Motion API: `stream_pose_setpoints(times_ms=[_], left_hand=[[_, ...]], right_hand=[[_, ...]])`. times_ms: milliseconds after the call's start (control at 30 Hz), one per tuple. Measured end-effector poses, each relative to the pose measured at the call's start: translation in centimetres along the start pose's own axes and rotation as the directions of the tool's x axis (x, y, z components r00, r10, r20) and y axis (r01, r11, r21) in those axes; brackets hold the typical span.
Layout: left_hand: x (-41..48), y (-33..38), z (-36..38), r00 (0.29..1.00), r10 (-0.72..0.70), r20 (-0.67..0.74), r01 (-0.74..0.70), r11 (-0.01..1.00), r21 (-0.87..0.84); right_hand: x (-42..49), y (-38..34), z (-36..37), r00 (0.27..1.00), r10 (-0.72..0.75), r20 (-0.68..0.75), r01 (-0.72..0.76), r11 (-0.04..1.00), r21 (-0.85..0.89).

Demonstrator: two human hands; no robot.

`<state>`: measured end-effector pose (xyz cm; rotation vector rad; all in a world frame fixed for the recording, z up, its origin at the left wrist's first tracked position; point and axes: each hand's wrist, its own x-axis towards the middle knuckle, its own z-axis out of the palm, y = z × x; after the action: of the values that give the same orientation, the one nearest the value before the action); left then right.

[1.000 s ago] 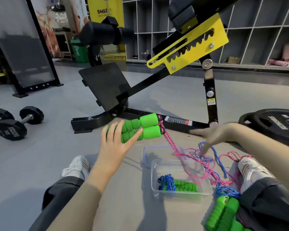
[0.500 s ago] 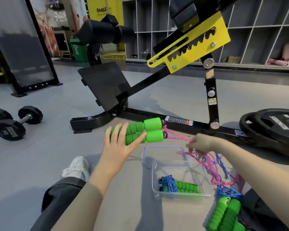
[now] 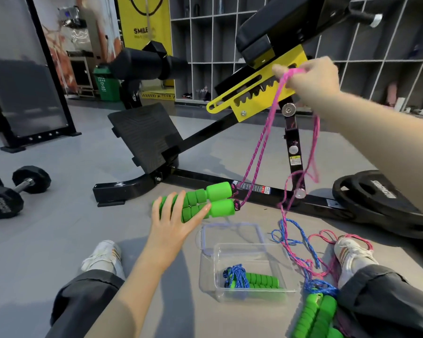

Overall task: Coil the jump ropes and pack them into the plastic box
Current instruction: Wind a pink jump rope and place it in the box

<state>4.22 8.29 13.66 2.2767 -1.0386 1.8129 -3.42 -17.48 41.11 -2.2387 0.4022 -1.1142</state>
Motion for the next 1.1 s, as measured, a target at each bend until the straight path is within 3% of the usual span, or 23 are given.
stream_pose_setpoints(times_ms=[167, 333, 433, 533, 567, 633, 667, 700, 733, 767, 833, 900, 1000, 1100], left_hand=[[1.2, -0.3, -0.5, 0.982, -0.189, -0.003, 0.188, 0.981, -0.035], [2.0, -0.5, -0.7, 0.988, -0.145, -0.045, 0.144, 0.989, -0.025], [1.4, -0.4, -0.5, 0.996, -0.074, -0.058, 0.073, 0.997, -0.01], [0.8, -0.5, -0.5, 0.999, -0.005, -0.051, 0.006, 1.0, 0.009], [0.8, -0.4, -0.5, 0.999, 0.011, -0.053, -0.011, 1.0, 0.004], [0.9, -0.3, -0.5, 0.998, 0.028, -0.051, -0.029, 1.0, -0.013], [0.9, -0.3, -0.5, 0.998, 0.04, -0.041, -0.041, 0.999, -0.01], [0.8, -0.2, -0.4, 0.998, 0.056, -0.023, -0.056, 0.998, -0.01], [0.7, -0.1, -0.3, 0.997, 0.074, -0.004, -0.074, 0.997, -0.015], [0.6, 0.0, -0.2, 0.996, 0.088, 0.015, -0.088, 0.996, -0.022], [0.4, 0.5, -0.1, 0.995, 0.092, 0.029, -0.091, 0.996, -0.027], [0.5, 0.9, 0.0, 0.994, 0.101, 0.041, -0.1, 0.995, -0.024], [0.9, 1.6, 0.2, 0.995, 0.102, 0.01, -0.102, 0.995, -0.008], [1.2, 2.2, 0.6, 0.996, 0.077, -0.041, -0.078, 0.997, -0.011]], right_hand=[[3.1, -4.0, -2.8, 0.98, -0.061, -0.187, 0.098, 0.976, 0.193], [4.4, -4.8, -2.6, 0.94, -0.213, -0.268, 0.251, 0.961, 0.114], [2.4, -0.2, -0.1, 0.966, -0.214, -0.146, 0.21, 0.977, -0.043], [-1.1, 7.7, 2.6, 0.98, 0.004, 0.197, 0.075, 0.918, -0.39], [-2.8, 10.1, 3.3, 0.92, 0.154, 0.359, 0.072, 0.836, -0.544], [-6.0, 13.7, 4.4, 0.642, 0.478, 0.599, 0.208, 0.643, -0.737], [-7.5, 14.8, 4.9, 0.514, 0.557, 0.653, 0.277, 0.612, -0.741], [-9.0, 15.5, 5.5, 0.42, 0.579, 0.699, 0.305, 0.636, -0.709], [-10.2, 15.6, 5.9, 0.359, 0.541, 0.761, 0.266, 0.722, -0.639], [-11.3, 15.6, 6.2, 0.337, 0.452, 0.826, 0.15, 0.84, -0.521], [-13.5, 14.9, 6.9, 0.379, 0.237, 0.895, -0.179, 0.967, -0.18], [-15.8, 13.7, 7.6, 0.413, 0.085, 0.907, -0.411, 0.906, 0.102], [-18.9, 13.2, 9.5, 0.51, 0.013, 0.86, -0.519, 0.802, 0.296], [-21.4, 12.0, 11.3, 0.67, 0.147, 0.728, -0.553, 0.753, 0.357]])
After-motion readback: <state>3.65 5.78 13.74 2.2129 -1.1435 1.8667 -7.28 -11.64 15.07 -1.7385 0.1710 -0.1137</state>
